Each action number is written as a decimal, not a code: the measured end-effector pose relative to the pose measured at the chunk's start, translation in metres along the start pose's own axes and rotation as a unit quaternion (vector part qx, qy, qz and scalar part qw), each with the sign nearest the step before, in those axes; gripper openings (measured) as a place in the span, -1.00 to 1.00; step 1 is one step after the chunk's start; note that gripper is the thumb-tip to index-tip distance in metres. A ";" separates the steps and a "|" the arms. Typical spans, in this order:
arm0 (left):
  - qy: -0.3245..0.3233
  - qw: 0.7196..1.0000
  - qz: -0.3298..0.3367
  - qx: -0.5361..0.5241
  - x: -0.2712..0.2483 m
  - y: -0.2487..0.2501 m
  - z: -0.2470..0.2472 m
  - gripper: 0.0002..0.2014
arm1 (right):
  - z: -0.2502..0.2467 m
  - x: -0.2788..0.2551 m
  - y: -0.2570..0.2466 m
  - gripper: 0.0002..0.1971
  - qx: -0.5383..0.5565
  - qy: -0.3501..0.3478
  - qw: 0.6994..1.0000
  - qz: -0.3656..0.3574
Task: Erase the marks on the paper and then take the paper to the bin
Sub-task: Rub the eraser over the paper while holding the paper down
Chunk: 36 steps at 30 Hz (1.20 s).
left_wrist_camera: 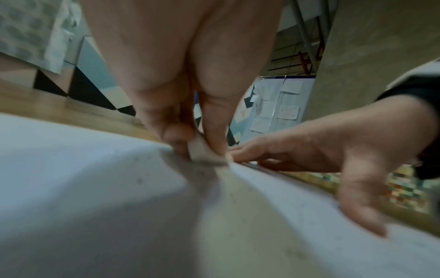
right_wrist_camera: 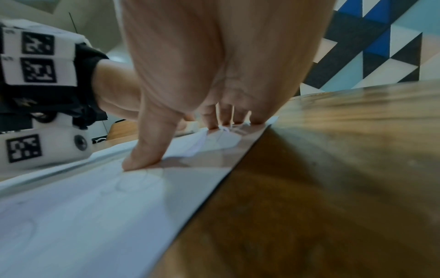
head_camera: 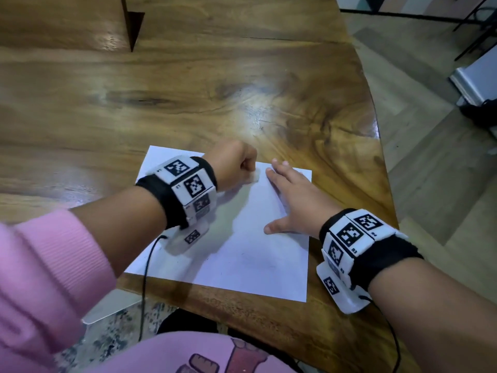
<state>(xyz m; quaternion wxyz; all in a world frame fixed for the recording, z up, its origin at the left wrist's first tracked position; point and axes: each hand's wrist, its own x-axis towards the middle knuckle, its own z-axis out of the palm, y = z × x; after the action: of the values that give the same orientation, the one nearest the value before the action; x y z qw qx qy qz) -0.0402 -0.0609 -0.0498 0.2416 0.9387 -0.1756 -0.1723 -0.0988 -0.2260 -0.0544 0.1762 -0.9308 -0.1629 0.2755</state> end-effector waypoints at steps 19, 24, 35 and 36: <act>-0.002 0.999 0.021 0.030 0.008 0.003 -0.002 -0.93 | 0.002 0.001 0.001 0.15 -0.002 0.005 1.000 -0.002; -0.036 0.999 0.016 0.010 0.000 -0.003 -0.005 -0.92 | 0.002 0.001 0.002 0.15 -0.001 0.006 1.000 -0.003; -0.153 0.984 0.058 0.071 -0.024 -0.002 0.004 -0.77 | 0.001 -0.001 0.000 0.16 0.001 0.009 1.000 0.001; -0.145 0.985 0.057 0.072 -0.020 0.001 0.001 -0.80 | 0.001 0.000 0.000 0.16 -0.001 0.010 1.000 0.001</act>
<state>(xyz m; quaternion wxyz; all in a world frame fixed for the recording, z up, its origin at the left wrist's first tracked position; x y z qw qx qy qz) -0.0590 -0.0539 -0.0454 0.1552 0.9071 -0.2736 -0.2798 -0.0996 -0.2256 -0.0547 0.1766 -0.9339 -0.1601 0.2664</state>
